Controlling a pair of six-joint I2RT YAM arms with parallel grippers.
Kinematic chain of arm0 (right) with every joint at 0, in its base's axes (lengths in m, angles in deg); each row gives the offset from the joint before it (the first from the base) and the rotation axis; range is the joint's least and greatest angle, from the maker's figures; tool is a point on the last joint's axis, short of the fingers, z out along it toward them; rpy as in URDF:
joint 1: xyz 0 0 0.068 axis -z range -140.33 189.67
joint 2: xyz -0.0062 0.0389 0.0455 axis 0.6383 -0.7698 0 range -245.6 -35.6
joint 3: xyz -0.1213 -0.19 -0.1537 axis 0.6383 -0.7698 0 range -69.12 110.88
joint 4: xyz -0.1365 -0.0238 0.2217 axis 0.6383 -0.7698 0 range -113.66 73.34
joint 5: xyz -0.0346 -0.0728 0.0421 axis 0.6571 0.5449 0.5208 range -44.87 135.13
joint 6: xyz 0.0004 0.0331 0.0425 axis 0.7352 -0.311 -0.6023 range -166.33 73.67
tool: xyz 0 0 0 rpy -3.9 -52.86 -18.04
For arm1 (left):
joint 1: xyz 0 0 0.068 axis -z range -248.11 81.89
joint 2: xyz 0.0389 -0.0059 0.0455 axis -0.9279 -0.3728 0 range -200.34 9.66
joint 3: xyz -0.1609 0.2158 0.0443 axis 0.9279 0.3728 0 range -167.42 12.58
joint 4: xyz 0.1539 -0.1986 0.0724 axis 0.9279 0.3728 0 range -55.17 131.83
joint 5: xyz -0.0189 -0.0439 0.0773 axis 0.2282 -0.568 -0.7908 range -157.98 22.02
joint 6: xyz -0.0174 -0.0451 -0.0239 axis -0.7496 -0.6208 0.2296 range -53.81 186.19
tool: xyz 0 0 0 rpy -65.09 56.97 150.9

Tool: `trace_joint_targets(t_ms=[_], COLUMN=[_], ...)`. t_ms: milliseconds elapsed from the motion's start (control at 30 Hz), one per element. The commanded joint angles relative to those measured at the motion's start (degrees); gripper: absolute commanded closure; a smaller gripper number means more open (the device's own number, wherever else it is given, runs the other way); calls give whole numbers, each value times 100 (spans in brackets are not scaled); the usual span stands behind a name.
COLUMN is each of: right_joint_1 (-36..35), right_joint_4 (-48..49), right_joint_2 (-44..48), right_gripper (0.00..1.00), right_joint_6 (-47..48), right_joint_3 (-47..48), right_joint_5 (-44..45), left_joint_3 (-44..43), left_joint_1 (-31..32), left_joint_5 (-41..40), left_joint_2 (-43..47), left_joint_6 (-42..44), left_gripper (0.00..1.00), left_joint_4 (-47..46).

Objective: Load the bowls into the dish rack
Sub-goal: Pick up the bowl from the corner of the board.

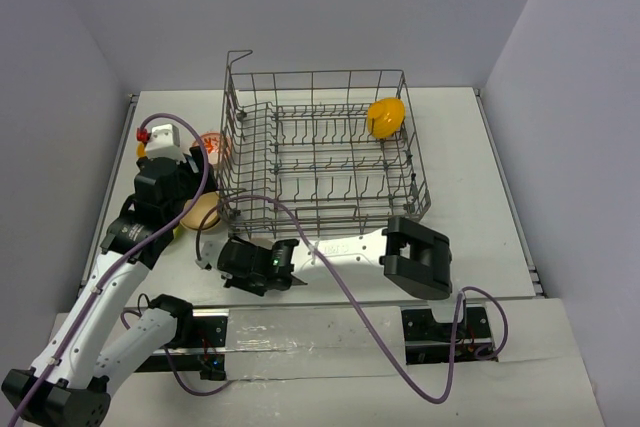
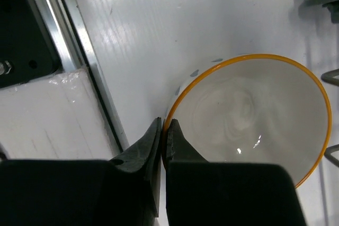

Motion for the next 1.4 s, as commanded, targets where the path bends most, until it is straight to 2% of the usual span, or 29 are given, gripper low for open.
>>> trace_joint_targets(t_ms=[0,233,767,867,1033,1233,1367], right_joint_1=[-5,-120,-146,-50,581,1180,1558], right_joint_4=[57,-14,-304,-339,-330,-146,-5], right_joint_2=[494,1732,3228,3606,4141,4503,4608], right_gripper=[100,100,100,100,100,100,100], right_joint_6=[-271,-455,-342,-263,-218,-297,-350], right_joint_3=[-178,-355,322,506,577,191,-3], right_joint_5=[-376,-982,-1291,-1211,-1307,-1440,-1580], left_joint_3=[13,-5,-5,-48,-171,-268,-382], left_joint_1=[-31,-30,-30,-30,-30,-30,-39], left_joint_5=[142,335,1143,1390,1627,1172,478], left_joint_2=[60,43,-194,-308,-326,-186,-54], left_joint_6=[146,199,278,305,296,217,120], left_gripper=[20,22,27,29,30,29,29], left_joint_4=[-228,-237,-368,-421,-544,-579,-500])
